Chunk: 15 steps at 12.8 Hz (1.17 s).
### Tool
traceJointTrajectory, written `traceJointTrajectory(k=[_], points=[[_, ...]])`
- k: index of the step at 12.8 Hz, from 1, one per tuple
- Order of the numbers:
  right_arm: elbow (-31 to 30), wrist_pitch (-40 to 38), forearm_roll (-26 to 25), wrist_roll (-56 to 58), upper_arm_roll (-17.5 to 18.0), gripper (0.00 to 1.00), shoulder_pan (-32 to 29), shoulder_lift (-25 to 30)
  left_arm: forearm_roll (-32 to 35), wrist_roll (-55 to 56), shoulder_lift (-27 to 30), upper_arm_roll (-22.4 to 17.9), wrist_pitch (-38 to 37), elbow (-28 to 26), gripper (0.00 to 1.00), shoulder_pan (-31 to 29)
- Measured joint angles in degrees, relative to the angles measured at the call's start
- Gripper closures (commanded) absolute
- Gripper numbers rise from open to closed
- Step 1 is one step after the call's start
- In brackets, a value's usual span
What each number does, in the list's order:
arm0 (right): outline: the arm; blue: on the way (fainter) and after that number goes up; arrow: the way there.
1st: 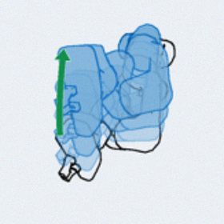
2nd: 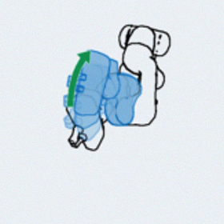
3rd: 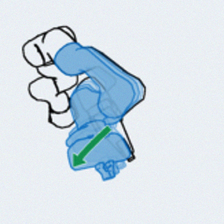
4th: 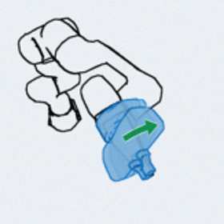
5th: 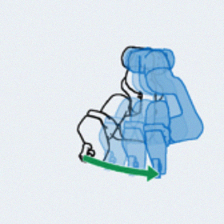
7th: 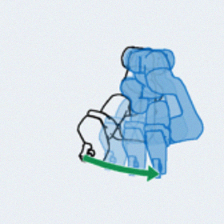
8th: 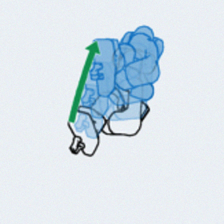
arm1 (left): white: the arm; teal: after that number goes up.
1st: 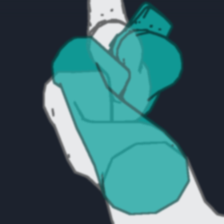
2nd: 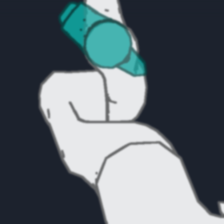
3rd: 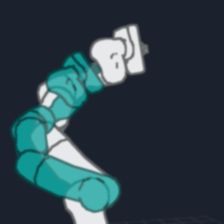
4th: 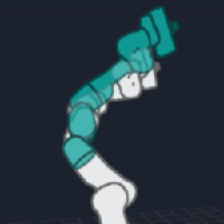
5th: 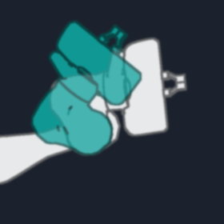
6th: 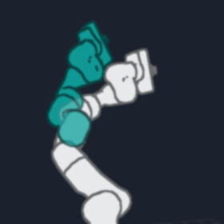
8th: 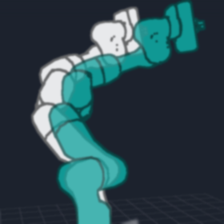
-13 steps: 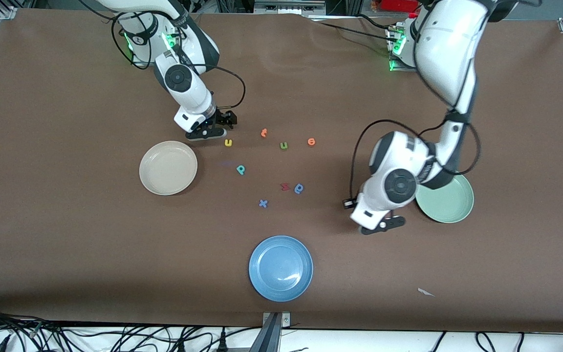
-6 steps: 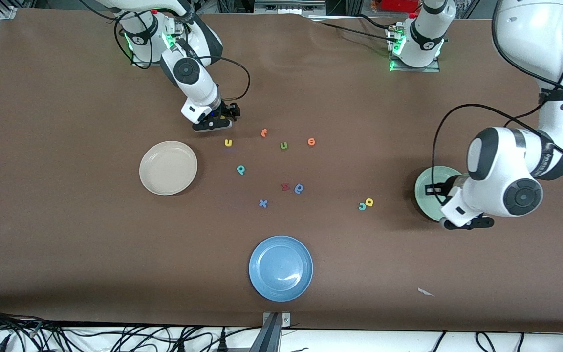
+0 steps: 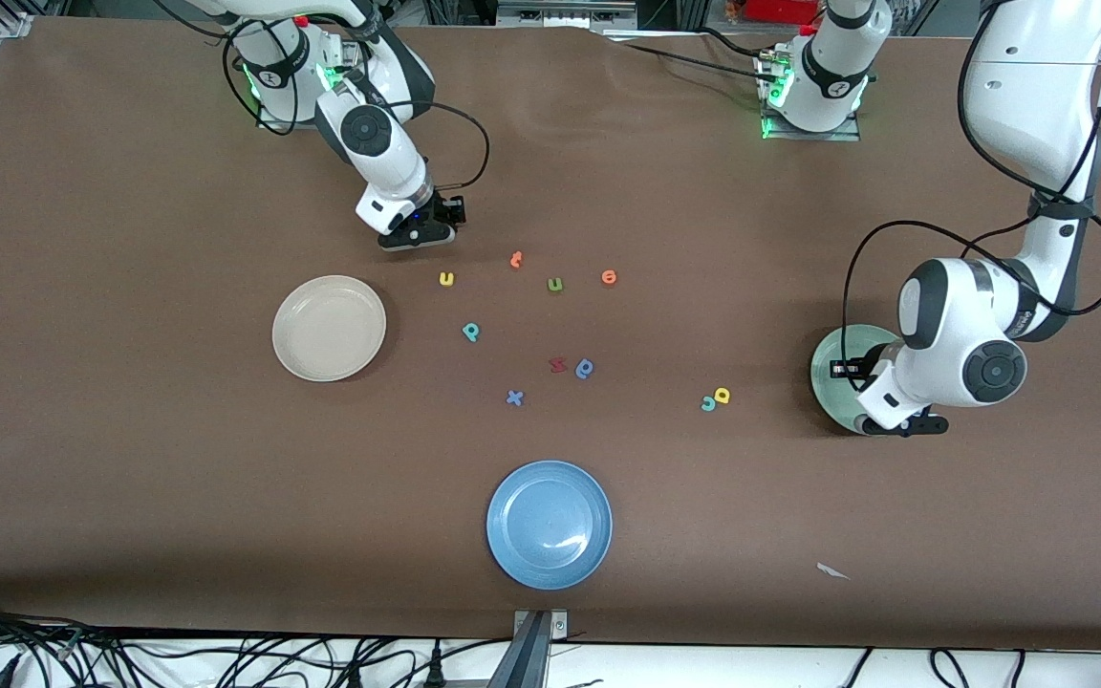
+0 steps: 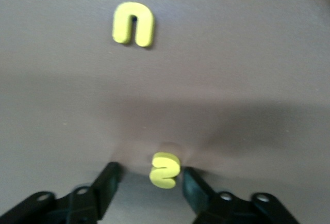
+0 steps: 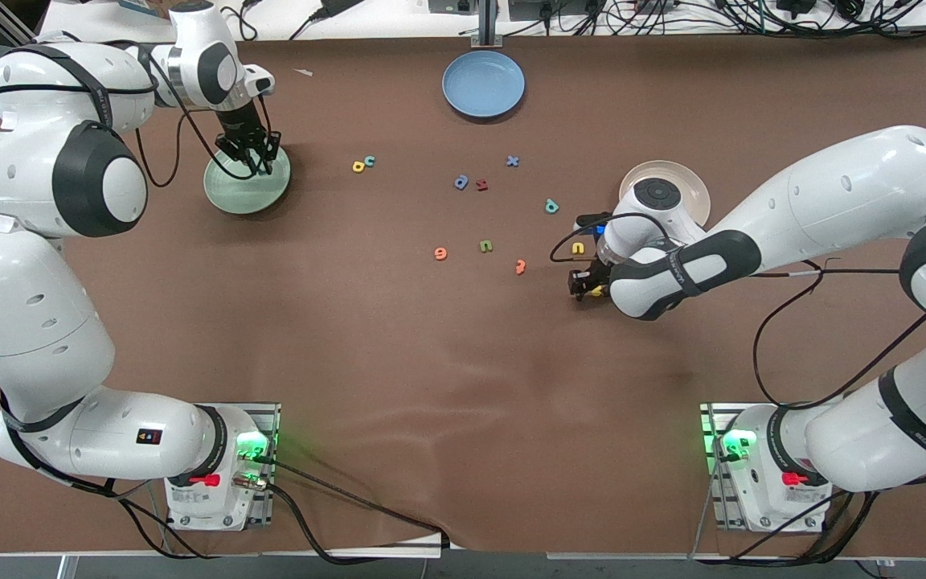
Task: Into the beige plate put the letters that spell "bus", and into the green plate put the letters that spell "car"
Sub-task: 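Grasp the yellow s with the right gripper while the left gripper returns, then place the yellow s on the white plate while the left gripper grasps yellow a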
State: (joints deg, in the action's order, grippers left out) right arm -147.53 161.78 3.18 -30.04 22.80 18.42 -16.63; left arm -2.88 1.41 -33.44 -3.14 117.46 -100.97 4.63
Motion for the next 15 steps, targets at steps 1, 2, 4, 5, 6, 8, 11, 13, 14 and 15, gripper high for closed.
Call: traceJointTrajectory(k=[1,2,4,5,6,8,11,13,14,15], points=[[0.0,0.0,0.0,-0.1,0.0,0.75,0.0,0.0,0.0,-0.8,0.1,0.0,0.0,0.0,0.2,-0.1],[0.0,0.3,0.0,-0.1,0.2,0.84,0.0,0.1,0.0,-1.1,0.2,0.0,0.2,0.1,0.01,-0.2],[-0.1,0.3,0.0,-0.4,0.5,1.0,0.0,0.6,0.0,-1.1,1.0,0.1,0.7,0.9,0.01,-0.2],[-0.3,0.3,0.0,-0.4,0.5,1.0,0.0,0.8,0.0,-0.6,1.5,0.6,0.7,1.8,0.01,0.0],[-0.3,0.3,0.0,-0.4,0.5,1.0,0.0,0.8,0.0,0.5,2.1,1.7,0.7,2.5,0.01,0.1],[-0.3,0.3,0.0,-0.4,0.5,1.0,0.0,0.8,0.0,4.4,2.5,4.7,2.5,3.3,0.01,1.0],[-0.2,-0.3,0.0,-0.4,0.3,1.0,-0.2,1.2,0.0,12.9,1.3,5.8,8.4,3.2,0.09,6.2],[0.3,-3.8,-0.1,0.3,0.2,1.0,-1.4,3.9,0.0,16.7,-0.7,5.8,10.6,3.1,0.16,9.0],[0.6,-6.1,-0.2,1.9,0.1,1.0,-2.5,5.9,0.0,17.5,-1.7,5.8,11.6,3.1,0.17,9.6],[0.7,-7.7,-0.2,4.1,0.1,1.0,-3.9,7.7,0.0,17.8,-2.8,5.8,13.2,3.1,0.19,9.8]])
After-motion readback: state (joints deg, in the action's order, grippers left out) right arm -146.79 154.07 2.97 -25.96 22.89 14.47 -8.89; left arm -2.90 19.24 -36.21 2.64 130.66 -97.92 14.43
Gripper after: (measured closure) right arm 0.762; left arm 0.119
